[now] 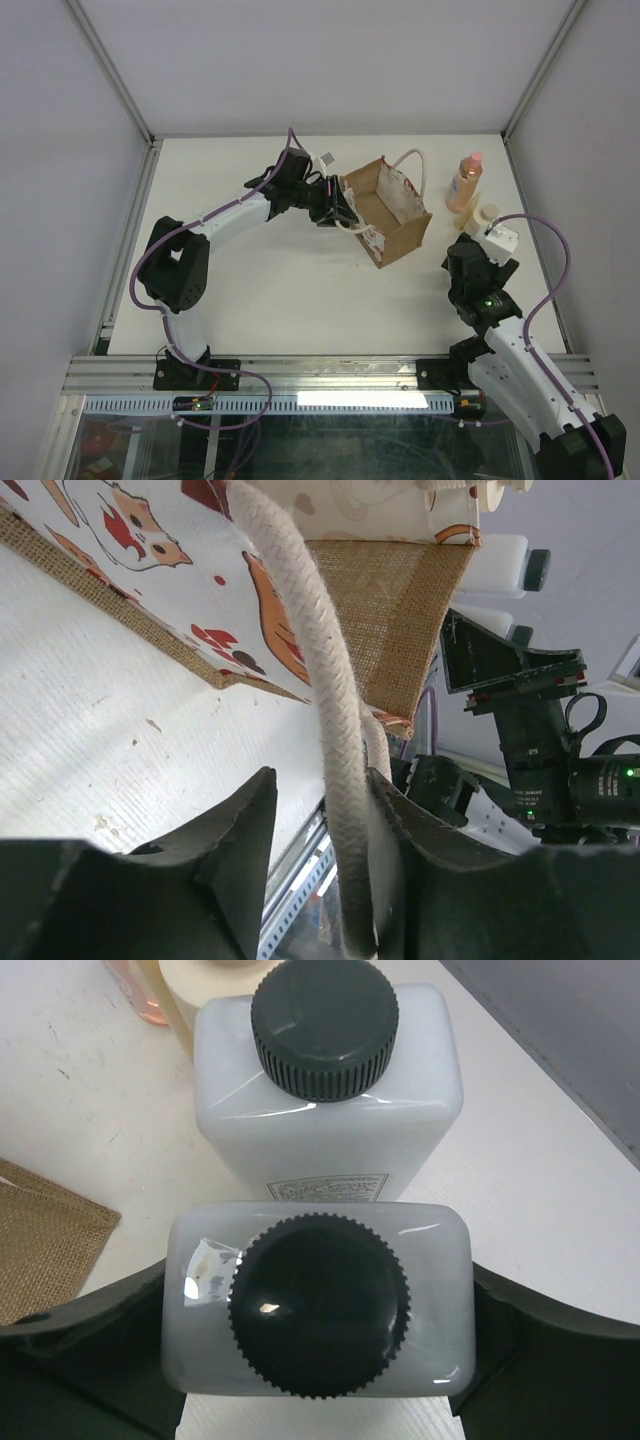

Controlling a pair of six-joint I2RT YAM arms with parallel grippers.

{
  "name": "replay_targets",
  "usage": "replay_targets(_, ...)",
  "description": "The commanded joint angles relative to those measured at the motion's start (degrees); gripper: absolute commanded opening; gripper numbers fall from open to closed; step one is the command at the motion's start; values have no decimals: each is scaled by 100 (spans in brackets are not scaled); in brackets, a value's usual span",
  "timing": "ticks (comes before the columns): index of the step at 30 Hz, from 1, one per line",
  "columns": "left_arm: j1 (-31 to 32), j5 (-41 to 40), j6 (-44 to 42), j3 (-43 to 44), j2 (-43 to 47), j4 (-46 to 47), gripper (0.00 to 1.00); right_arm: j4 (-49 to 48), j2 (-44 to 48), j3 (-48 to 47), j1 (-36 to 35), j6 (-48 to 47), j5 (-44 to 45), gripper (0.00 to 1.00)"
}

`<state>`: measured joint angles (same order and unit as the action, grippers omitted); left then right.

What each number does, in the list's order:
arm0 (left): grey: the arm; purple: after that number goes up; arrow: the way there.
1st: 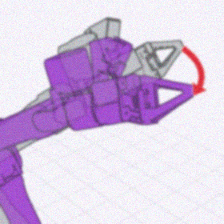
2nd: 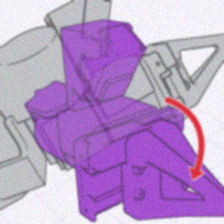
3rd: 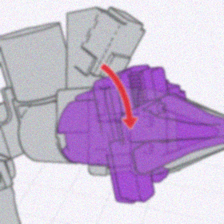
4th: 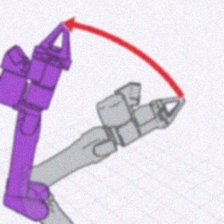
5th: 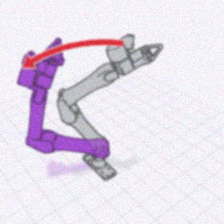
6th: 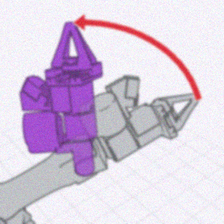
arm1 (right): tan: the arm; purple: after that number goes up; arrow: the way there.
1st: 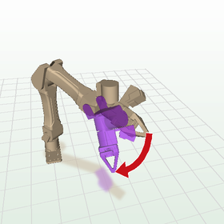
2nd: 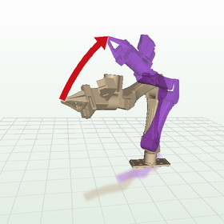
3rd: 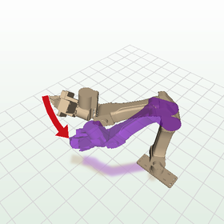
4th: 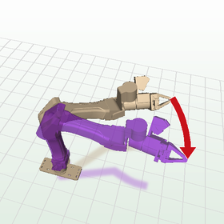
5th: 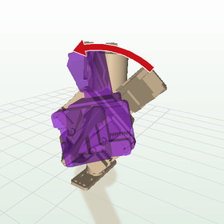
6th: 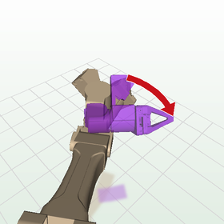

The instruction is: Take the personal care products out of the canvas bag

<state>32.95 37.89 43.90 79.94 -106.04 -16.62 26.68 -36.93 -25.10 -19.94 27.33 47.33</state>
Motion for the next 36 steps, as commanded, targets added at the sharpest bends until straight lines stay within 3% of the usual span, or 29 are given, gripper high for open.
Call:
replay_targets(1,27,14,-66,153,235,156,44,-222,147,-340,32,317,189,92)
replay_targets(3,25,-5,-114,153,282,150,50,-172,220,-349,32,309,169,99)
replay_targets(12,27,-116,-344,101,525,159,68,397,507,-799,34,198,23,100)
replay_targets(13,23,-142,-381,93,564,159,73,513,539,-894,30,170,-4,99)
replay_targets(14,27,-160,-439,84,607,155,89,618,579,-991,34,159,-27,99)
replay_targets(15,26,-171,-480,83,651,159,98,749,617,-1087,34,192,-27,100)
replay_targets(20,9,-371,-642,18,937,155,99,1035,811,-1679,26,-243,-318,100)
replay_targets(24,-32,-836,-674,-189,1394,146,99,1145,837,-2350,26,-1148,-549,100)
replay_targets(30,-95,-2500,-1088,-232,2466,-637,99,917,694,-3544,26,-2019,-2274,99)
replay_targets(36,-348,-3631,-1619,162,3402,-1633,99,766,49,-4742,24,-1679,-2783,100)
